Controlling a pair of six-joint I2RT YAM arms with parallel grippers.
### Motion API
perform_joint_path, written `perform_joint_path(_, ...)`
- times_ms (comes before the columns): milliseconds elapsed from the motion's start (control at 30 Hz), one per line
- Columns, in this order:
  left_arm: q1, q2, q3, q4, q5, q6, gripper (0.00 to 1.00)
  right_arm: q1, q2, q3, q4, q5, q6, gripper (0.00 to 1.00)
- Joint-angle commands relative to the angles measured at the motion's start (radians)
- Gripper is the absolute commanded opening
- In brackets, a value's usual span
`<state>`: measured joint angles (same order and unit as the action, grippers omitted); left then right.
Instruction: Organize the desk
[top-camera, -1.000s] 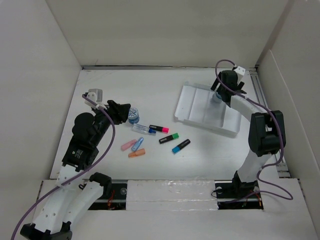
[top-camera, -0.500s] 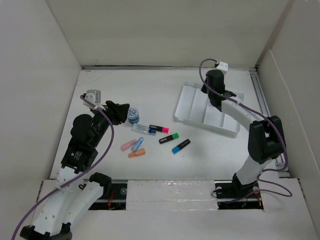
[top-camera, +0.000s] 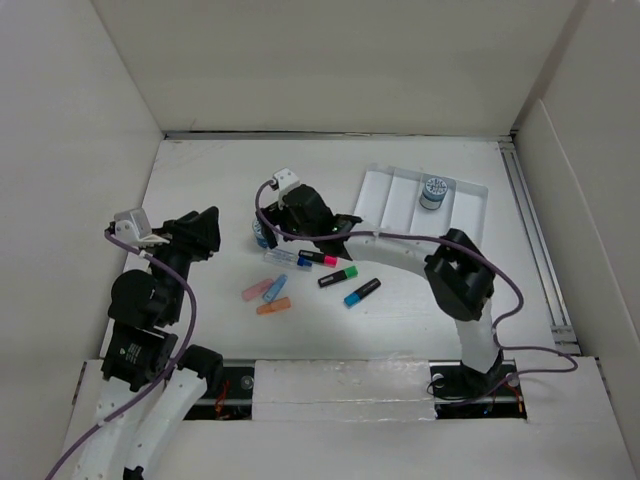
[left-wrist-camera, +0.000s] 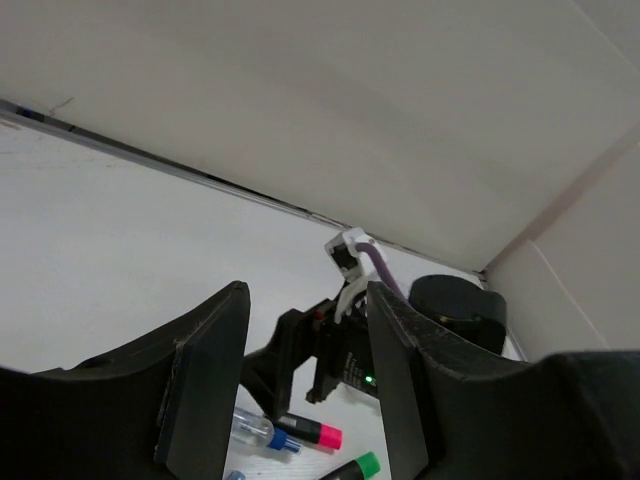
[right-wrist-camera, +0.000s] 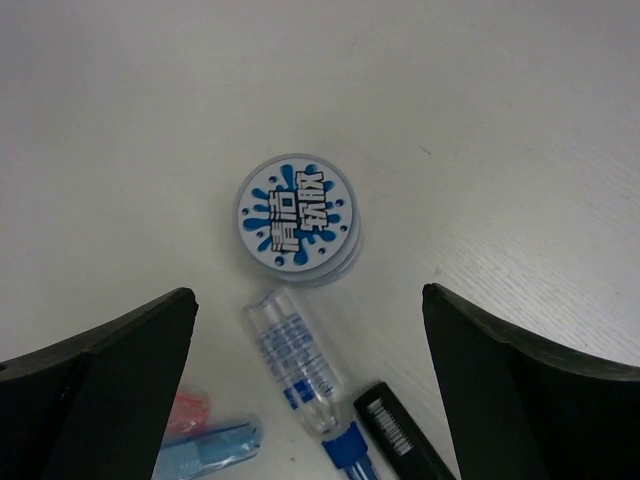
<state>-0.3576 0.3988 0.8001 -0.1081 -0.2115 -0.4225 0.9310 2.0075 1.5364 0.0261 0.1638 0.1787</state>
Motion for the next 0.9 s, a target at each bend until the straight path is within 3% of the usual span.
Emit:
perform_joint_path(0,0.006,0.017,0.008,0.012,-0.012,-0.007,0.46,0.000,0.092,0.143,-0.087,0.011,-0.047,1.00)
perform_joint_path(167,0.006,0.002,0.008,0.013,-0.016,-0.007,0.46,0.000,0.250,0.362,-0.189,0.041,-0.047,1.00)
perform_joint_path(400,0.006,-0.002,0.008,0.018,0.006,-0.001,0.47,0.000,0.378,0.531,-0.262,0.033,-0.038,0.96)
perform_joint_path(500,0.006,0.002,0.008,0.022,0.006,0.001,0.47,0.009,0.405,0.541,-0.264,0.020,-0.027,0.85)
perform_joint_path(533,0.006,0.003,0.010,0.019,0.006,0.002,0.47,0.009,0.402,0.524,-0.252,0.028,-0.021,0.66)
perform_joint_path(633,0.006,-0.003,0.004,0.025,0.017,0.002,0.47,0.009,0.352,0.461,-0.172,0.072,0.014,0.46)
perform_joint_path(733,0.006,0.011,0.005,0.027,0.023,0.002,0.47,-0.030,0.219,0.380,0.006,0.137,0.073,0.42)
perform_joint_path(867,0.006,0.029,0.005,0.022,0.035,0.005,0.47,-0.142,0.038,0.285,0.138,0.045,0.189,0.42)
